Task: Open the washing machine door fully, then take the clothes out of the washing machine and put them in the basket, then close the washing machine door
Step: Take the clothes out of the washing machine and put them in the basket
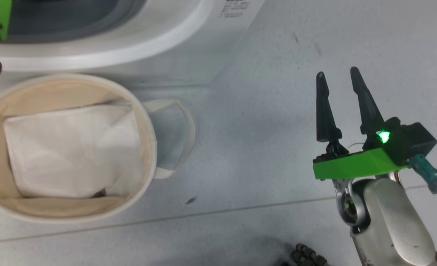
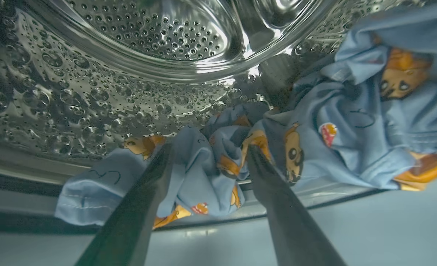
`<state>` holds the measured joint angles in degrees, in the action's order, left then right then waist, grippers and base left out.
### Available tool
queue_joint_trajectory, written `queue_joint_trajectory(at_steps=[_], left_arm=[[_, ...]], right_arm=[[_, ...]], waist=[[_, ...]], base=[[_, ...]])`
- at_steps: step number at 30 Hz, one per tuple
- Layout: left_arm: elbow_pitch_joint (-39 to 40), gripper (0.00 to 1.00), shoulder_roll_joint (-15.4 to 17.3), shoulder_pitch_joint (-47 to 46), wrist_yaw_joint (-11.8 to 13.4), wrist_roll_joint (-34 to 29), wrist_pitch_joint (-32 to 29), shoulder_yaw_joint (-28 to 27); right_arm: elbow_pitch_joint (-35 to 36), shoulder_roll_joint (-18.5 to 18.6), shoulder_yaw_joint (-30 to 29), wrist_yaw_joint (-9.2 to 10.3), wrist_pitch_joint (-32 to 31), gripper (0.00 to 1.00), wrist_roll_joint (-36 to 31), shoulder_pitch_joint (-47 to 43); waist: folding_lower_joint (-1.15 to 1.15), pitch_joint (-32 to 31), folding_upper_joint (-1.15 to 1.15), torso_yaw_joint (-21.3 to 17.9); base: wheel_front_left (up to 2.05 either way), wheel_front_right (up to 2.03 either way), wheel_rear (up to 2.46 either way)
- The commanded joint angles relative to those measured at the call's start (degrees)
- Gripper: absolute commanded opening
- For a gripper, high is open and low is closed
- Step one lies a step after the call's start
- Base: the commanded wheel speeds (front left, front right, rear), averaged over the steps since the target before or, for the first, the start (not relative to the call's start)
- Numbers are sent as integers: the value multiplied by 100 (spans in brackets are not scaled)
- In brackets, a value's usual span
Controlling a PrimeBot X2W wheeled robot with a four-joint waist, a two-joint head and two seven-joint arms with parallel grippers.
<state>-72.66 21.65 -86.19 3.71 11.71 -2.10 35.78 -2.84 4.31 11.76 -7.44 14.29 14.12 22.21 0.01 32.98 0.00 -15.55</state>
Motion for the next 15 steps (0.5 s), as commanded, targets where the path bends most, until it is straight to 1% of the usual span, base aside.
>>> queue_joint_trajectory(at_steps=[1, 8, 10, 13, 15], left_arm=[[73, 100, 232, -350, 112, -60, -48, -23], [-65, 100, 256, -664, 605, -245, -481, 158], [-83, 100, 269, -693, 711, -245, -598, 168], [-104, 100, 307, -678, 766, -238, -857, 198], [-112, 100, 326, -647, 708, -218, -1020, 218]], right_arm=[[222, -42, 48, -5, 71, 100, -60, 57], [285, -100, 47, -5, 71, 100, -85, 82], [296, -110, 46, -5, 71, 100, -89, 85], [309, -120, 47, -5, 71, 100, -97, 86], [313, -124, 45, -5, 71, 100, -107, 90]], waist=[[-1, 163, 0, -6], [-1, 367, 0, -11], [-1, 405, 0, -4], [-1, 447, 0, 5], [-1, 472, 0, 10]], base=[[0, 0, 0], [0, 0, 0], [0, 0, 0], [0, 0, 0], [0, 0, 0]])
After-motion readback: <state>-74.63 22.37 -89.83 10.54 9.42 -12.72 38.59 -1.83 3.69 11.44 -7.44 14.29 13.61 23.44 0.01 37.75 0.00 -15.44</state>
